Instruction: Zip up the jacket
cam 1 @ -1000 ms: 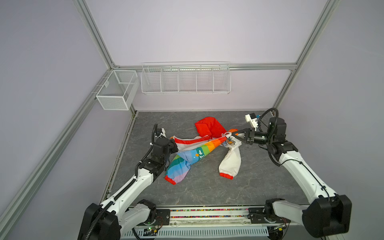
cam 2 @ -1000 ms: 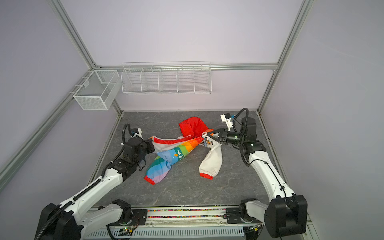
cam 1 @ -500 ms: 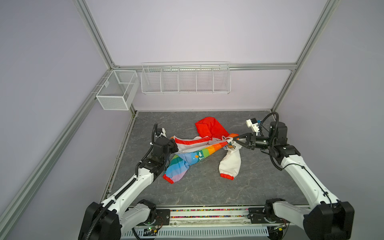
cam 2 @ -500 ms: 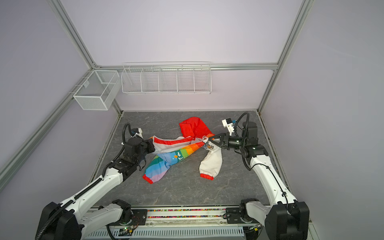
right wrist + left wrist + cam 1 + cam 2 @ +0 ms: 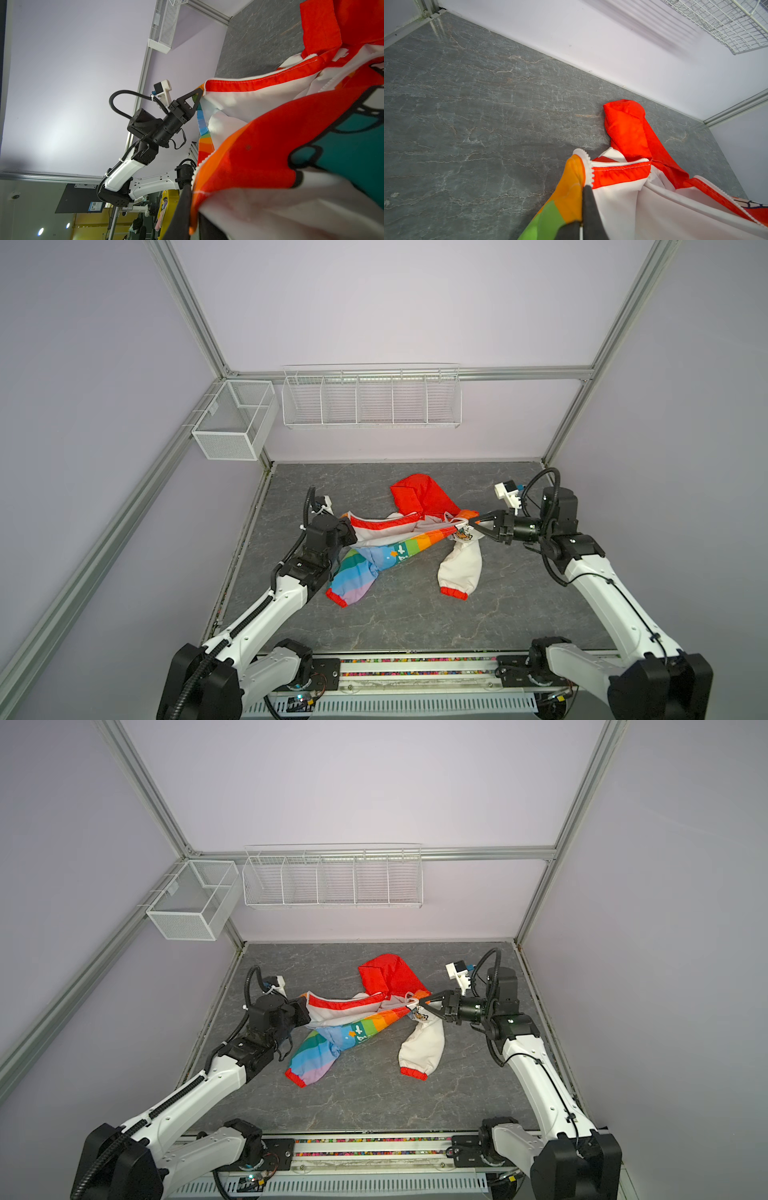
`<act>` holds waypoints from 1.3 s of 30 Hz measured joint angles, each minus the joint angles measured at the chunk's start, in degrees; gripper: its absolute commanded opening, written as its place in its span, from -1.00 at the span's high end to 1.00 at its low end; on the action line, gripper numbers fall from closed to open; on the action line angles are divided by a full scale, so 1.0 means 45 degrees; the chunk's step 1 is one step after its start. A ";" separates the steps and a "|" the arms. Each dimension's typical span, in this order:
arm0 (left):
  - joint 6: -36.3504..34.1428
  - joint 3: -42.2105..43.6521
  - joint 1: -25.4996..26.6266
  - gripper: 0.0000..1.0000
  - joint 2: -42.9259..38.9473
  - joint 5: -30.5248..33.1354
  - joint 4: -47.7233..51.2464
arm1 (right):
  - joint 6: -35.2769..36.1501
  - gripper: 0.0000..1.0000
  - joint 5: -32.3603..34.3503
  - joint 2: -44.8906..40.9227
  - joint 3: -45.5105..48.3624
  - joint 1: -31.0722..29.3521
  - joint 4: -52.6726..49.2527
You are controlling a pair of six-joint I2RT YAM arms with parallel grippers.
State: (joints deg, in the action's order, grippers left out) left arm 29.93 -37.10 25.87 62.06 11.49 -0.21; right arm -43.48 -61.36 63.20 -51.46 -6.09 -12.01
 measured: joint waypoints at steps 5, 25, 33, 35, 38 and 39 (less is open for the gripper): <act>0.0005 0.0053 0.0000 1.00 0.0141 -0.0044 -0.0185 | -0.0151 0.74 -0.0005 -0.0194 0.0010 0.0015 -0.0063; -0.0325 -0.2822 0.0000 1.00 0.2817 -0.0777 -0.0253 | -0.0039 0.87 0.1807 0.3050 -0.0447 0.0160 0.1894; -0.1132 -0.6212 0.0000 1.00 0.3594 -0.0962 -0.0296 | 0.0971 0.87 0.3604 0.3303 -0.3415 0.0058 0.3784; -0.1171 -0.6256 0.0000 1.00 0.3351 -0.1093 -0.0476 | 0.1428 0.87 0.3934 0.2997 -0.3381 -0.0165 0.3963; -0.1141 -0.5474 0.0024 1.00 0.2667 -0.1302 -0.0942 | 0.2259 0.87 0.4439 0.2531 -0.2701 -0.0831 0.3997; -0.1127 -0.5013 0.0078 1.00 0.2365 -0.1287 -0.1039 | 0.2443 0.87 0.4595 0.2375 -0.2210 -0.1103 0.4070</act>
State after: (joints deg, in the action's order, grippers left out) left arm 24.86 -59.66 26.22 72.71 5.69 -4.89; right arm -32.49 -40.69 73.89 -61.41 -11.05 6.31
